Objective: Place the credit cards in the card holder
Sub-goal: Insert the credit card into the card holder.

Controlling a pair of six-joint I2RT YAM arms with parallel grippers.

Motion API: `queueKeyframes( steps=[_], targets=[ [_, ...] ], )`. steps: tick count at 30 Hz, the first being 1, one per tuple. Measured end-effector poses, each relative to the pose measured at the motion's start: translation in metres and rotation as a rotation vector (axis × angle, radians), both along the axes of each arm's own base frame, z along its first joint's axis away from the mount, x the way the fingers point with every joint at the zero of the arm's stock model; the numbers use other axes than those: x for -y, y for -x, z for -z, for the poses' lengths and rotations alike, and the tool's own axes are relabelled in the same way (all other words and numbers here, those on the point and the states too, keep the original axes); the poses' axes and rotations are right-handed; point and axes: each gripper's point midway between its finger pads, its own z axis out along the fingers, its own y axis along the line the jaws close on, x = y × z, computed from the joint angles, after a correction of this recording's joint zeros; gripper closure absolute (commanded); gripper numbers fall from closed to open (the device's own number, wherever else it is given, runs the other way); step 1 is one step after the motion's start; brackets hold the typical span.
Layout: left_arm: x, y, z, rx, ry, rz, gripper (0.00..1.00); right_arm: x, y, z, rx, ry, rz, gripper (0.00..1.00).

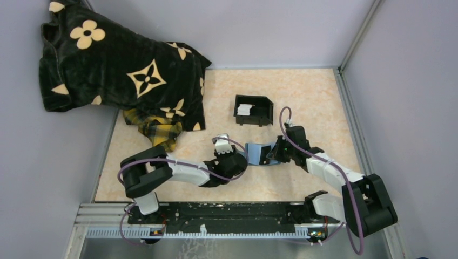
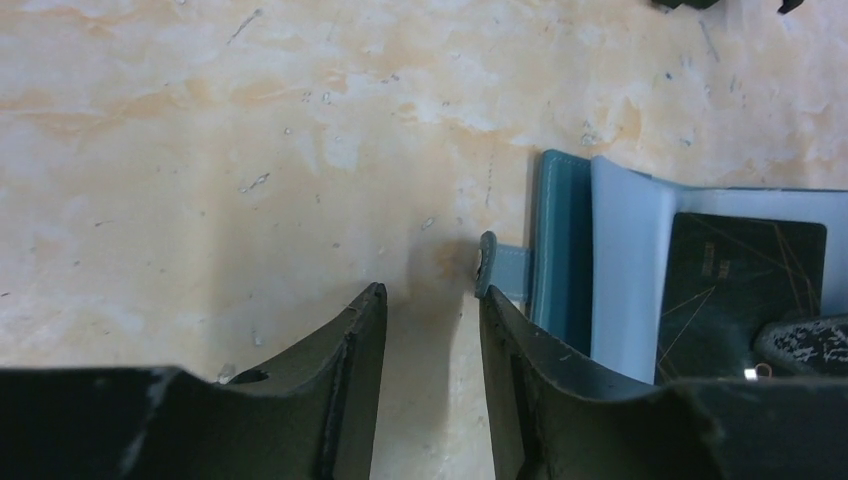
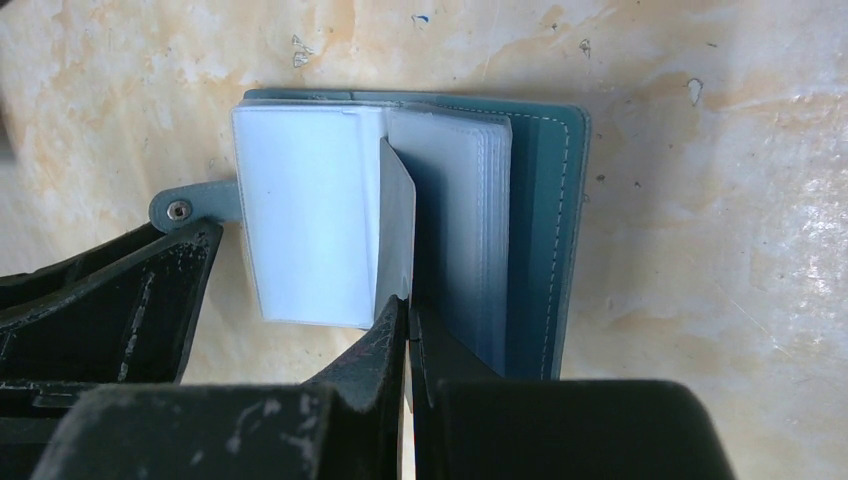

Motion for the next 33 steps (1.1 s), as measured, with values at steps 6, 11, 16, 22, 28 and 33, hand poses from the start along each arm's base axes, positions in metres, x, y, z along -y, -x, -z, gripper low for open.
queueKeyframes(
  steps=[6, 11, 16, 22, 28, 33],
  targets=[
    [-0.006, 0.010, -0.001, -0.035, -0.056, 0.044, 0.52, -0.002, -0.001, -0.002, 0.009, -0.009, -0.011, 1.00],
    [-0.002, 0.023, -0.001, -0.052, -0.094, 0.098, 0.52, -0.003, -0.002, -0.003, 0.014, -0.016, -0.016, 1.00],
    [0.013, 0.030, -0.011, -0.046, -0.088, 0.148, 0.52, -0.004, -0.002, -0.003, 0.015, -0.018, -0.018, 1.00],
    [0.034, 0.023, -0.032, -0.021, -0.050, 0.156, 0.52, -0.004, -0.003, -0.003, 0.017, -0.020, -0.022, 1.00],
    [0.038, 0.022, -0.030, -0.021, -0.055, 0.156, 0.52, -0.004, -0.003, -0.002, 0.013, -0.025, -0.025, 1.00],
    [0.049, 0.017, -0.024, -0.019, -0.081, 0.164, 0.54, -0.004, -0.003, -0.003, 0.017, -0.027, -0.031, 1.00]
  ],
)
